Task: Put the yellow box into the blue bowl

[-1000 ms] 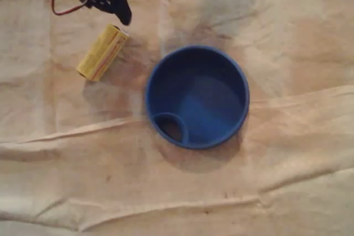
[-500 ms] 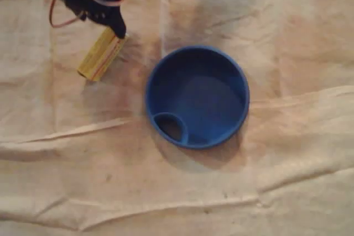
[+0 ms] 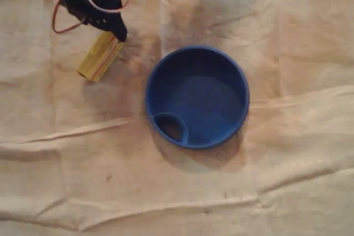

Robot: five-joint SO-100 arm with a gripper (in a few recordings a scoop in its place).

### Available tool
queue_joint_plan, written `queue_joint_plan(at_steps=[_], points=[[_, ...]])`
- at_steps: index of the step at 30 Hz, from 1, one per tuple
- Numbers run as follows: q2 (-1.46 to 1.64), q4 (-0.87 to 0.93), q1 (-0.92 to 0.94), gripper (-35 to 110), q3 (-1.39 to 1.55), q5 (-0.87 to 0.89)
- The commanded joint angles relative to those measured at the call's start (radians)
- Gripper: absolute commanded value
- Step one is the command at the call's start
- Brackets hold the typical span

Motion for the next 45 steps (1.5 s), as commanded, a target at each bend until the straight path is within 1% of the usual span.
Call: queue_joint_plan(at_steps=[1,4,11,38,45], points=[[0.023,-0.018,-0.005,30,-0.049,0.005],[0.021,-0.008,-0.021,30,-0.049,0.014],[0.023,-0.018,-0.071,30,-0.049,0.121],[0.020,-0.003,-0.040,29,-0.034,0.123],[0.020,-0.003,-0.037,19,-0.034,0.123]])
